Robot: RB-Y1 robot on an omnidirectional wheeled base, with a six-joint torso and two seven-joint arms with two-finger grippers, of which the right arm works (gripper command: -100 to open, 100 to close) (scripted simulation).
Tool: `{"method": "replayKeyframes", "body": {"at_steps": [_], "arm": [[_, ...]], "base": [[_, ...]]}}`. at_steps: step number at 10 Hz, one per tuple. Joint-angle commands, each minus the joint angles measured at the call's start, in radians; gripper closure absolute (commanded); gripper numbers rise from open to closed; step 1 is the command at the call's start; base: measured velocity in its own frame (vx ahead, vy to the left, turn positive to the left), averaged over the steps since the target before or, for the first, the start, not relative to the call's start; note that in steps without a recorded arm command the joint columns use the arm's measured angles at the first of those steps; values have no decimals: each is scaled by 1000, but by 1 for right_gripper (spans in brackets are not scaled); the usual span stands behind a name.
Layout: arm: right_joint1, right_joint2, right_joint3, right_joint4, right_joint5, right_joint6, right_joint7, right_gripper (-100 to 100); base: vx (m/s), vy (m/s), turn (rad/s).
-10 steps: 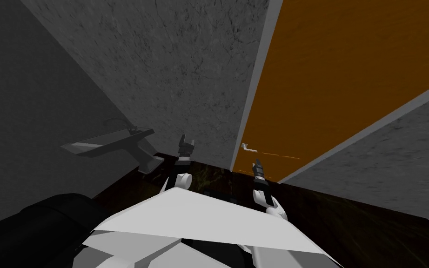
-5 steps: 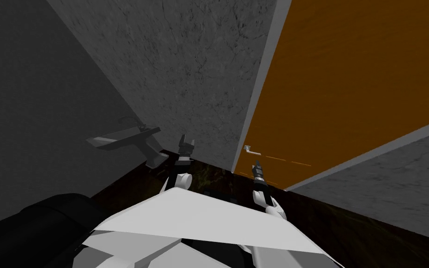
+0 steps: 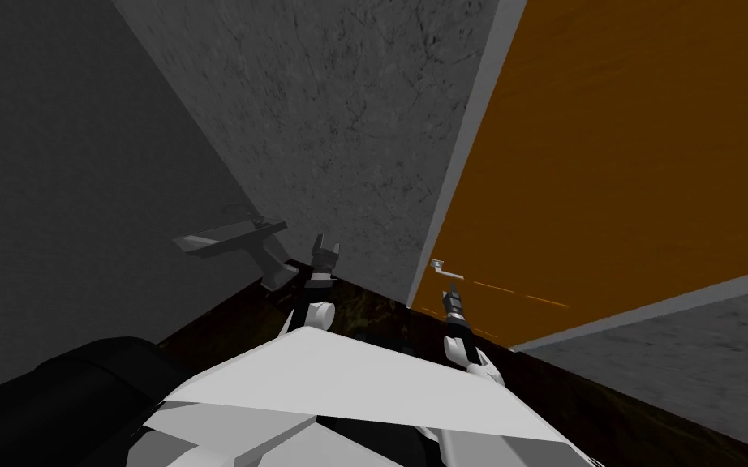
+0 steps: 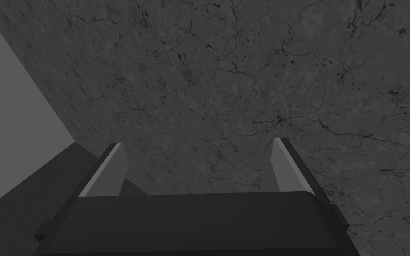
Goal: Pull the door open
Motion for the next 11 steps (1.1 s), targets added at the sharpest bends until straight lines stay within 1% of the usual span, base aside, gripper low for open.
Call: {"method": "replayKeyframes", "body": {"at_steps": [1,2,3,4,5,6,8,9,10,11], "arm": [[11,-28,-10,18,-9,-18,-25,-100],[21,-43,-16,24,-13,-27,-38,-100],[21,-43,-16,22,-13,-27,-38,-100],[21,-43,-16,24,-13,-27,-38,-100],[41,-71,-27,35,-23,-46,-63,-100],[45,-78,-29,38,-25,-50,-69,-100],[45,-78,-29,38,-25,-50,-69,-100],[56,-94,-36,45,-30,-61,-83,-100],[61,-101,-39,48,-32,-66,-89,-100],[52,-96,-37,58,-31,-65,-84,-100]], "base": [[213,51,146],[240,10,147],[152,0,58],[38,13,-10],[102,8,148],[173,0,159],[79,-3,5],[105,-11,91],[173,2,113],[77,2,20]]}}
